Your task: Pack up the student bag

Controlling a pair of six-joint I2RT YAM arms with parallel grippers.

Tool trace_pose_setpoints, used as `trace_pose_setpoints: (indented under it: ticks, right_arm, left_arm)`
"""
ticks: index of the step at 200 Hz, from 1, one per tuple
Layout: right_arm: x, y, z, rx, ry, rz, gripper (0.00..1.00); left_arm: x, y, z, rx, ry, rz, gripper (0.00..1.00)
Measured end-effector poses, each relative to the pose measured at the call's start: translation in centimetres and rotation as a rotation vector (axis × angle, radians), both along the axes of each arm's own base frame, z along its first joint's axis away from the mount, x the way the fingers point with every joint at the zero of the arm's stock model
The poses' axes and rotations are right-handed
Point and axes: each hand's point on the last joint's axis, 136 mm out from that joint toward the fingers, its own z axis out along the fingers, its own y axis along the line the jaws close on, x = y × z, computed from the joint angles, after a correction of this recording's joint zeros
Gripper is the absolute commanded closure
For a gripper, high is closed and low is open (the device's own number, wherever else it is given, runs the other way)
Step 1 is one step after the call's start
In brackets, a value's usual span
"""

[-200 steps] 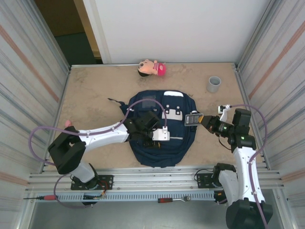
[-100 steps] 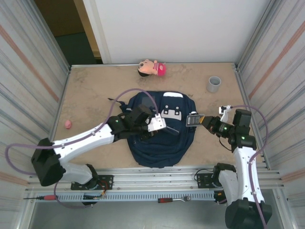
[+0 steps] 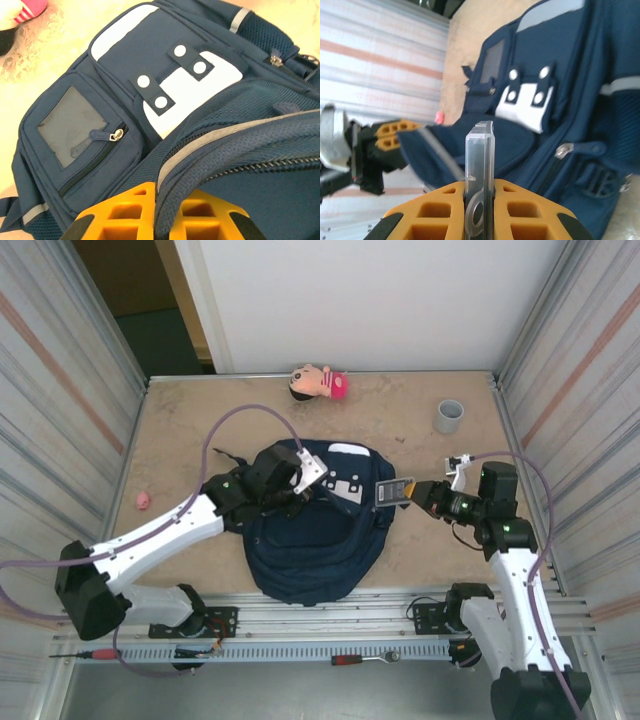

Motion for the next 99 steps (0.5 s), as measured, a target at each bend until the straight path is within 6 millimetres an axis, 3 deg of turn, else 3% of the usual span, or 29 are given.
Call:
trace_pose_setpoints:
  ticks: [40, 73, 99]
  right_arm:
    - [-2.0, 2.6, 0.2, 0.027, 0.019, 0.065, 0.98]
    - [-4.5, 5.5, -1.2, 0.052, 0.048, 0.113, 0.98]
    - [-5.5, 7.2, -2.2, 0.076, 0.049, 0.096, 0.99]
  left_arm:
    - [0.6, -0.8, 0.0, -0.076, 0.066, 0.099, 1.00]
    - [1.1, -1.1, 0.2, -0.134, 0.094, 0.158, 1.00]
    - [1.6, -1.7, -0.3, -0.163, 0.135, 0.188, 1.00]
